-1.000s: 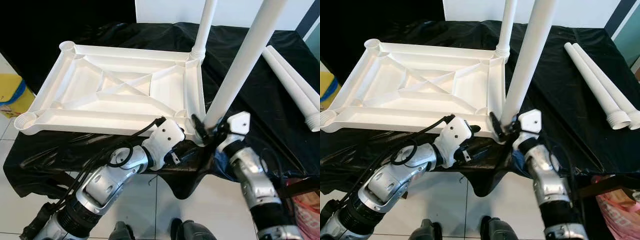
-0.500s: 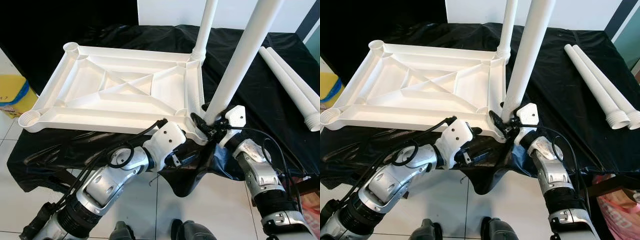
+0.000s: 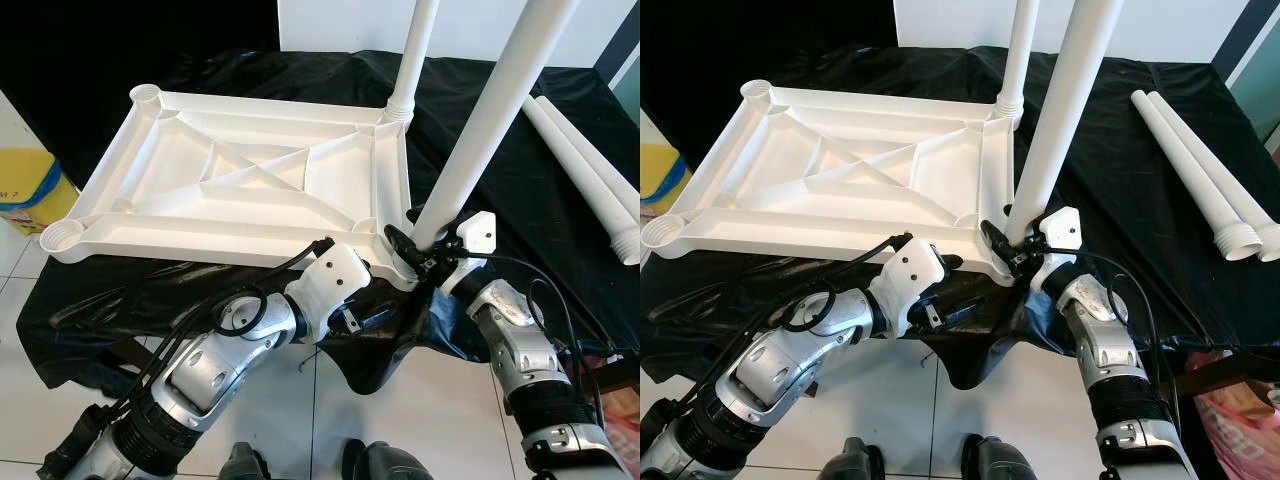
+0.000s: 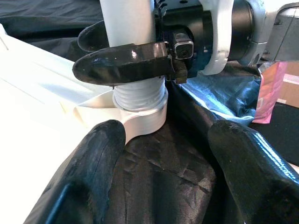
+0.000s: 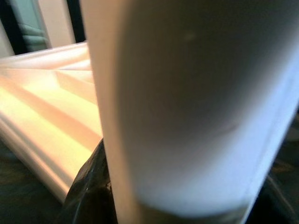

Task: Building children table

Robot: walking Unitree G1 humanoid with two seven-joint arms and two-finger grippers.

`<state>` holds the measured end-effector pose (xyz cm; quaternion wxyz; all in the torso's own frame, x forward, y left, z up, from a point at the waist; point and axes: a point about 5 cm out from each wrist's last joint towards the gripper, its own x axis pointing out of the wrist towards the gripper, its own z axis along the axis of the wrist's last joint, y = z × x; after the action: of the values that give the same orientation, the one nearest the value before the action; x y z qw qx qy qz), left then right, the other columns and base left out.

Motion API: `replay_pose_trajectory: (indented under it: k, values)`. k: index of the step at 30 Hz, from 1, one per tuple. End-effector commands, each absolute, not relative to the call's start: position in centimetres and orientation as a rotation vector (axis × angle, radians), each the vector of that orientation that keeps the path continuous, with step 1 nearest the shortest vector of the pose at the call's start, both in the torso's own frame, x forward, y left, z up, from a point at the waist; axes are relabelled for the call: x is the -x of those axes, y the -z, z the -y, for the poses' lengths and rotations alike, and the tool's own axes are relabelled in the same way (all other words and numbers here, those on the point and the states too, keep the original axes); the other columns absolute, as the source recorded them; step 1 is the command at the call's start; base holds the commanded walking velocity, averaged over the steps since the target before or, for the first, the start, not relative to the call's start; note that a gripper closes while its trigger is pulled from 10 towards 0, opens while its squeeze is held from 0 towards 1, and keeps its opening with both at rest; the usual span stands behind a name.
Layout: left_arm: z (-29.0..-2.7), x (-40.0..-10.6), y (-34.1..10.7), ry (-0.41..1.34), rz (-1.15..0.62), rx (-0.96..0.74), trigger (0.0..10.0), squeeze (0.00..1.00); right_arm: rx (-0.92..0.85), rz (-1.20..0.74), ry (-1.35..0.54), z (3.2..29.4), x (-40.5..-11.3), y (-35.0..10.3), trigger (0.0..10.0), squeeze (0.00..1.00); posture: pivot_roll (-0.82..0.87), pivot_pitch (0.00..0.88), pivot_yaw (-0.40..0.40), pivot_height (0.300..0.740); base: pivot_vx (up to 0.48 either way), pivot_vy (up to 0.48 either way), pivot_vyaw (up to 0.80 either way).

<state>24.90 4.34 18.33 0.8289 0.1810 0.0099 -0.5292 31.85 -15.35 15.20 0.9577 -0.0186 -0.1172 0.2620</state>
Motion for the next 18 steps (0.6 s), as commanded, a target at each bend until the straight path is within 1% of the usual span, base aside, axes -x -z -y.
replay_pose_trajectory:
  k: [1, 6, 8, 9, 11, 12, 14, 18]
  values:
    - [-4.1, -24.5, -18.0, 1.201, -0.041, -0.396, 10.0, 0.00, 0.001, 0.093, -0.423, 15.4, -31.4, -12.5, 10.0, 0.00, 0.03, 0.167, -0.052, 0.740, 0.000, 0.000, 0.00]
    - [-4.0, -24.5, -18.0, 1.202, -0.041, -0.394, 10.0, 0.00, -0.035, 0.076, -0.345, 14.5, -31.1, -12.2, 10.0, 0.00, 0.03, 0.167, -0.053, 0.740, 0.000, 0.000, 0.00]
    - [-4.0, -24.5, -17.9, 1.202, -0.041, -0.394, 10.0, 0.00, -0.053, 0.066, -0.244, 14.2, -30.8, -12.1, 10.0, 0.00, 0.03, 0.166, -0.054, 0.740, 0.000, 0.000, 0.00]
    - [-4.0, -24.5, -17.9, 1.202, -0.041, -0.394, 10.0, 0.00, -0.053, 0.066, -0.244, 14.2, -30.8, -12.1, 10.0, 0.00, 0.03, 0.166, -0.054, 0.740, 0.000, 0.000, 0.00]
    - [-4.0, -24.5, -17.9, 1.201, -0.040, -0.393, 10.0, 0.00, -0.067, 0.055, -0.066, 13.8, -30.2, -11.7, 10.0, 0.00, 0.03, 0.166, -0.062, 0.740, 0.000, 0.000, 0.00]
    - [-4.0, -24.5, -17.9, 1.201, -0.040, -0.393, 10.0, 0.00, -0.067, 0.055, -0.066, 13.8, -30.2, -11.7, 10.0, 0.00, 0.03, 0.166, -0.062, 0.740, 0.000, 0.000, 0.00]
    - [-3.9, -24.5, -17.9, 1.199, -0.039, -0.394, 10.0, 0.00, -0.083, 0.049, 0.084, 13.6, -29.7, -11.6, 10.0, 0.00, 0.03, 0.166, -0.064, 0.740, 0.000, 0.000, 0.00]
    - [-3.8, -24.5, -17.9, 1.198, -0.038, -0.391, 10.0, 0.00, -0.105, 0.061, 0.116, 12.9, -29.5, -11.9, 10.0, 0.00, 0.02, 0.167, -0.064, 0.740, 0.000, 0.000, 0.00]
